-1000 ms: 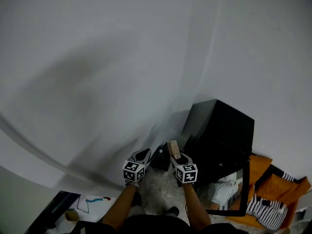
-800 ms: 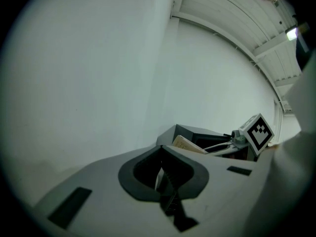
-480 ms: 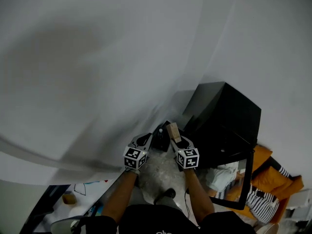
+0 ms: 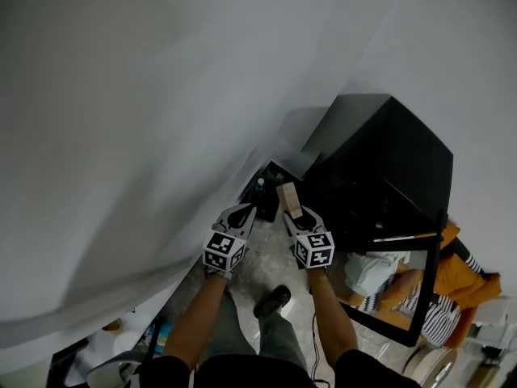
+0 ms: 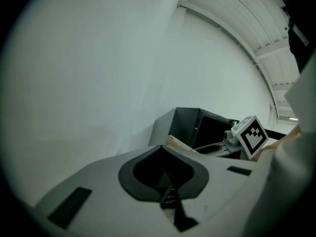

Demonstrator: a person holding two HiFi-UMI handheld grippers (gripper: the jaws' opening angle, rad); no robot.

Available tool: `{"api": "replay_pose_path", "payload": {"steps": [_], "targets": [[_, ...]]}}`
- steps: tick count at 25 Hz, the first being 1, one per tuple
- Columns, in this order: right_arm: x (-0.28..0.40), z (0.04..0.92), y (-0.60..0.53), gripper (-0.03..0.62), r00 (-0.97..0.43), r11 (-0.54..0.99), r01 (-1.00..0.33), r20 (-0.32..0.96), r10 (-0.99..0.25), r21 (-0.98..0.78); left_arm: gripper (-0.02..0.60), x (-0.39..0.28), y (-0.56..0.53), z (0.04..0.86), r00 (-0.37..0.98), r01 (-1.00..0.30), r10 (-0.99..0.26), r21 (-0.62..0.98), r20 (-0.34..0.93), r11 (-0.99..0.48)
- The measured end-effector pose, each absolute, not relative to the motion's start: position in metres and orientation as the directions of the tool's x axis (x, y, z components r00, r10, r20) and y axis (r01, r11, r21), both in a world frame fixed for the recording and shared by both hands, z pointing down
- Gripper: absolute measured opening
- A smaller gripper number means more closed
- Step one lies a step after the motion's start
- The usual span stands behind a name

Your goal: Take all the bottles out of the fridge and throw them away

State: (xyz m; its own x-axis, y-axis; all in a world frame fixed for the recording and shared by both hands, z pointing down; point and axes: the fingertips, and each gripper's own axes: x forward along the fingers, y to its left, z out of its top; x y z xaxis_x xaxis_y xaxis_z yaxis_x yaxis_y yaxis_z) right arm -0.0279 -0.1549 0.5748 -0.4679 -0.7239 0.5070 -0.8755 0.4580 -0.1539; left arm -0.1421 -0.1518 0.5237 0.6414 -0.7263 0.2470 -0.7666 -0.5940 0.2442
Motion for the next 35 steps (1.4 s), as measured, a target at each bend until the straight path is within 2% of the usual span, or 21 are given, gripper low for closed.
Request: {"api": "replay_pose_path", "payload": {"steps": [19, 35], "targets": [[0.001, 0.806, -0.179, 0.204, -0.41, 0.371, -0.91, 0.544, -0.732, -0.185, 0.006, -0.101, -0.18, 0.771, 0.707, -0.707, -0.626, 0.297, 0.329, -0.642], [0.003, 0.908, -0.198, 0.204, -0.392, 0.334, -0.917, 0.655, -0.646, -0.219, 0.006, -0.098, -0.222, 0.825, 0.719, -0.691, -0.592, 0.286, 0.363, -0.664]]}}
